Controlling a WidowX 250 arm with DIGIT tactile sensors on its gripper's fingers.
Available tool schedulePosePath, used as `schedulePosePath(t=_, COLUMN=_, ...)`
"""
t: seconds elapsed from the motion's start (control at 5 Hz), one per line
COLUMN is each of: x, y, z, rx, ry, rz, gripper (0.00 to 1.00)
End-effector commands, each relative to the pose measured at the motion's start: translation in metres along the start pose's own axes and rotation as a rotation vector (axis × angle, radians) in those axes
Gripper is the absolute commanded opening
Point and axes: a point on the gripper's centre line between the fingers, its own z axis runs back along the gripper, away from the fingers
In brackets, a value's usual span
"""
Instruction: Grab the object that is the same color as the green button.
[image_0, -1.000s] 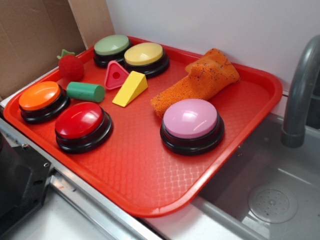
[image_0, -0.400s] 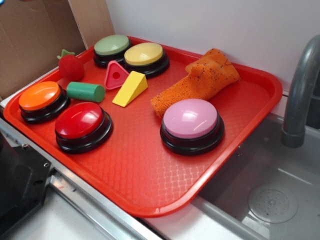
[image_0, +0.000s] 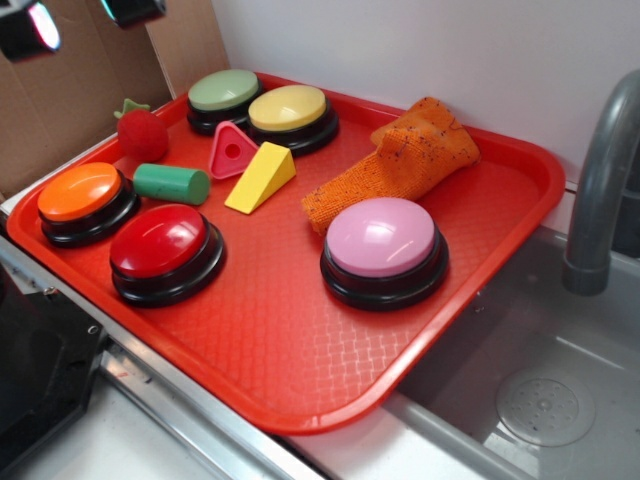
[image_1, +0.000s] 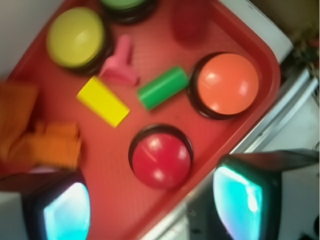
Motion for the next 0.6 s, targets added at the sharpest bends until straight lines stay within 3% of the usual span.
schedulePosePath(t=0.0, x=0.023, y=0.017, z=-0.037, rx=0.046, ry=-0.162, rz=0.397, gripper=1.0)
schedulePosePath(t=0.4, x=0.04, y=0.023, z=-0.076, rx=0.051, ry=-0.171, rz=0.533, gripper=1.0)
